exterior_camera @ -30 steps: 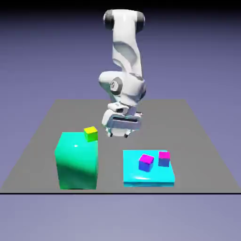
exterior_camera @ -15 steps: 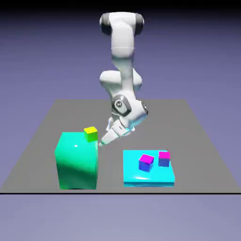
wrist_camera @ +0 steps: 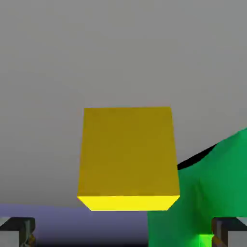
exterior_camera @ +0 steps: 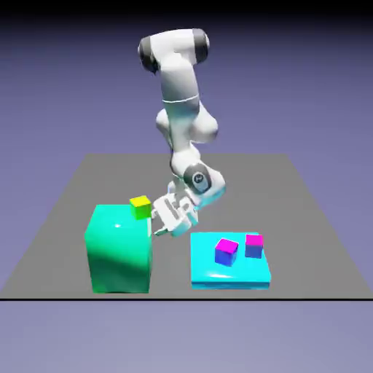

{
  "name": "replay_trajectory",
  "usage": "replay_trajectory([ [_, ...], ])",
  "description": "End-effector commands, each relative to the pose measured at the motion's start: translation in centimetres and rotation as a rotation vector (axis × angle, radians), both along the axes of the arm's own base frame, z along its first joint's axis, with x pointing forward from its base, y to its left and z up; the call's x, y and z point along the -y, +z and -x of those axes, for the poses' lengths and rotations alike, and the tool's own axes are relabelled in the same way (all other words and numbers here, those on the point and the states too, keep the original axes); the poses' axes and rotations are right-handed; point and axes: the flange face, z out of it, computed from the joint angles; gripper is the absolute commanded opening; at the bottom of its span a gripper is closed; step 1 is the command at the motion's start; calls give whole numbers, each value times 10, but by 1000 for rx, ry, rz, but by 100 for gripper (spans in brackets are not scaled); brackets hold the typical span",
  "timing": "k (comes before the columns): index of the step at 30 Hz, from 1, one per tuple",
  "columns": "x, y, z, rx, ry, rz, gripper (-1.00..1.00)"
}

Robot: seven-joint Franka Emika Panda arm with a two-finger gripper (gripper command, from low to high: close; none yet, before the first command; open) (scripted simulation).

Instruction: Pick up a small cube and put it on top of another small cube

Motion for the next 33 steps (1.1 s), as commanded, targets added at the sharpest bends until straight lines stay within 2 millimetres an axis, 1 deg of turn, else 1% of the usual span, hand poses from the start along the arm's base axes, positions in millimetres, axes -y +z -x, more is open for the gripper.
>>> replay_trajectory([
  [1, 7, -7, -4, 0, 0, -1, 0],
  [5, 35, -36, -13, 0, 0, 2, 0],
  [6, 35, -36, -13, 0, 0, 2, -100],
  [7, 35, -36, -13, 0, 0, 2, -100],
  [12, -1, 1, 1, 0, 0, 0, -100],
  [13, -9, 8, 1, 0, 10, 2, -100],
  [16, -59, 37, -40, 3, 163, -7, -100],
  [19, -120, 69, -67, 4, 334, -10, -100],
  [21, -166, 92, -75, 3, 457, -8, -100],
  [23, -214, 116, -75, 2, 588, 0, -100],
  [24, -225, 120, -74, 1, 616, 2, -100],
  [25, -225, 120, -74, 1, 616, 2, -100],
  [27, -219, 112, -84, -1, 616, 1, -100],
  [33, -201, 79, -111, 0, 616, 2, -100],
])
